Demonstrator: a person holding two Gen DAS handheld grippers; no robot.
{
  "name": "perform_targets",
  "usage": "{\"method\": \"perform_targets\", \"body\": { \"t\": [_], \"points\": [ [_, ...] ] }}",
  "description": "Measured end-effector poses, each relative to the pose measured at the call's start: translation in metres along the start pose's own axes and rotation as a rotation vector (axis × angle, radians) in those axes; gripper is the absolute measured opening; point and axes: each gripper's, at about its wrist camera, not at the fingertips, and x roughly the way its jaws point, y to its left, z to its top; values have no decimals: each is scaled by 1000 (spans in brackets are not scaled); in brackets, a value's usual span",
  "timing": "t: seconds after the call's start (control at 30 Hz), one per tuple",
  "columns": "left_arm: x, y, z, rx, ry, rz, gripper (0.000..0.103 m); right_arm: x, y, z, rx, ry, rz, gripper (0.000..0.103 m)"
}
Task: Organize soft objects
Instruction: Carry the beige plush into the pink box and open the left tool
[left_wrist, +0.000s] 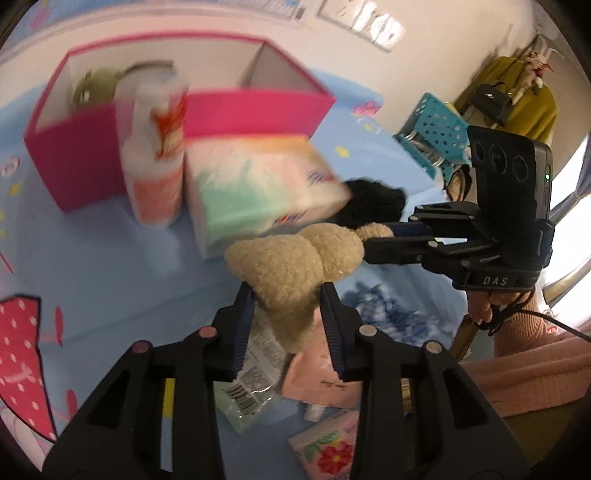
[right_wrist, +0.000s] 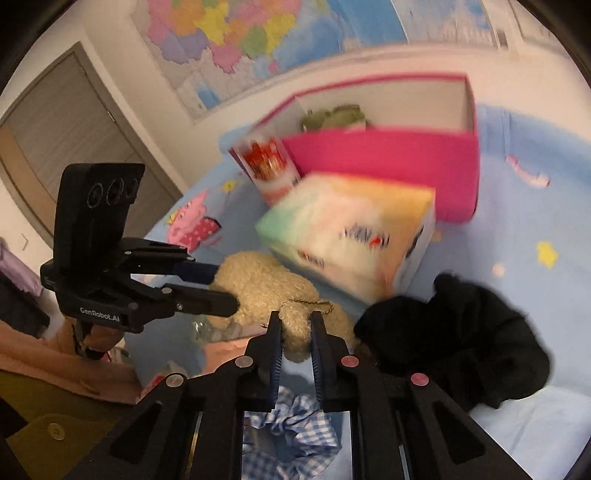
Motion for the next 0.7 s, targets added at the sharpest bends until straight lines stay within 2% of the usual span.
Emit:
{"method": "perform_targets", "body": {
  "t": [0.17, 0.4, 0.57, 0.7],
  "points": [
    [-25, -16, 22, 69, -68, 1, 38, -41, 3, 22, -51, -93, -27, 13],
    [-41, -29, 76, 160, -153, 81, 38, -63, -11, 69, -84, -190, -90, 13],
    [-32, -24, 119, 165, -164, 149, 38, -58, -34, 104, -66, -224, -118, 13],
    [-14, -14, 143, 150, -134, 195, 38, -41, -50, 122, -46, -211, -151, 13]
  ]
}}
